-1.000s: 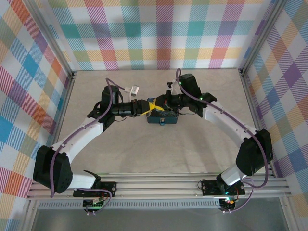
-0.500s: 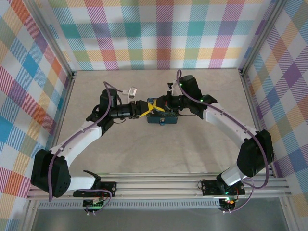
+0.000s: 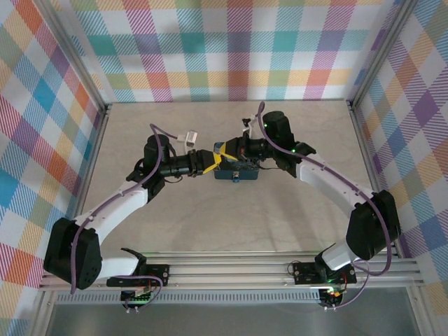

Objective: Unlock the padlock with the key

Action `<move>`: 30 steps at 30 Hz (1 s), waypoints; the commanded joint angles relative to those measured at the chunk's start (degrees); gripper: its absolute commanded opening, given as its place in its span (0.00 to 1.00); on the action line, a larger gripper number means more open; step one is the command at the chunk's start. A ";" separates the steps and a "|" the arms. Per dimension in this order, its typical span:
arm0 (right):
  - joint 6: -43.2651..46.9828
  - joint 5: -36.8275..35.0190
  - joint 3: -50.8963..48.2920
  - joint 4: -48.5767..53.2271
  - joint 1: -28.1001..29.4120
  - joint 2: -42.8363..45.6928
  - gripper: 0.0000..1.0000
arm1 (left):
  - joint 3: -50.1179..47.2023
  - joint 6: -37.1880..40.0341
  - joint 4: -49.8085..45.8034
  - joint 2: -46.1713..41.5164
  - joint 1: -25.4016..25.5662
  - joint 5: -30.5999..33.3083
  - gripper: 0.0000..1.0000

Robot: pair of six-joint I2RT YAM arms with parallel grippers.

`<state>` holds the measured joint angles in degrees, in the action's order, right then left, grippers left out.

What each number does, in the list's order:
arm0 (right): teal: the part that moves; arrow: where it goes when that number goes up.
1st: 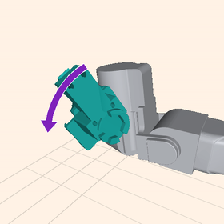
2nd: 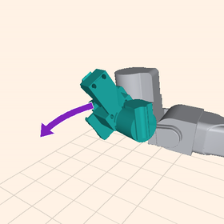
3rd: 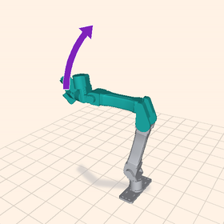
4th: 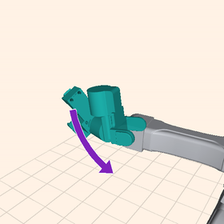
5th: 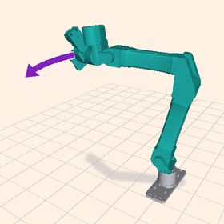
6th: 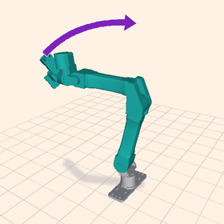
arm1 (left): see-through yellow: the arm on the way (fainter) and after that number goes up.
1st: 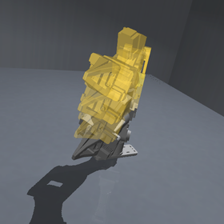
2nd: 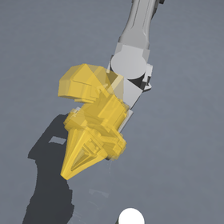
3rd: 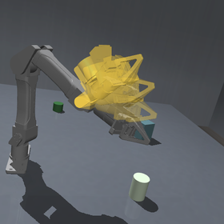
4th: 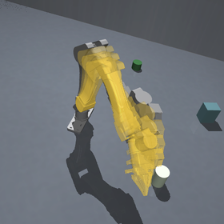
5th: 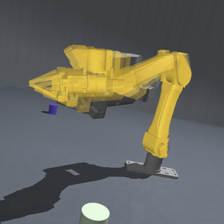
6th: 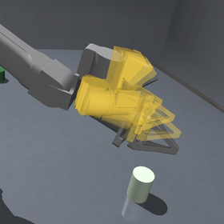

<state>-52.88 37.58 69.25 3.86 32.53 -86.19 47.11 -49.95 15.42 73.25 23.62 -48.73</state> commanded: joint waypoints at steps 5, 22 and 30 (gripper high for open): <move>2.30 2.28 -1.55 -5.41 -0.19 1.38 0.00 | -0.73 2.42 1.36 -2.78 -0.06 0.18 0.00; 1.52 1.80 -3.67 -10.28 -0.28 3.56 0.51 | -2.95 12.93 -3.28 -5.88 -0.15 3.32 0.00; -1.26 3.45 -5.45 -12.78 -0.19 1.60 0.49 | -2.85 13.77 -3.15 -6.17 -0.15 2.97 0.00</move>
<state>-53.17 39.72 64.27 -5.89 32.53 -83.85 44.77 -37.93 11.99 68.53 23.51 -45.71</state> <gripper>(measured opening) 0.495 0.058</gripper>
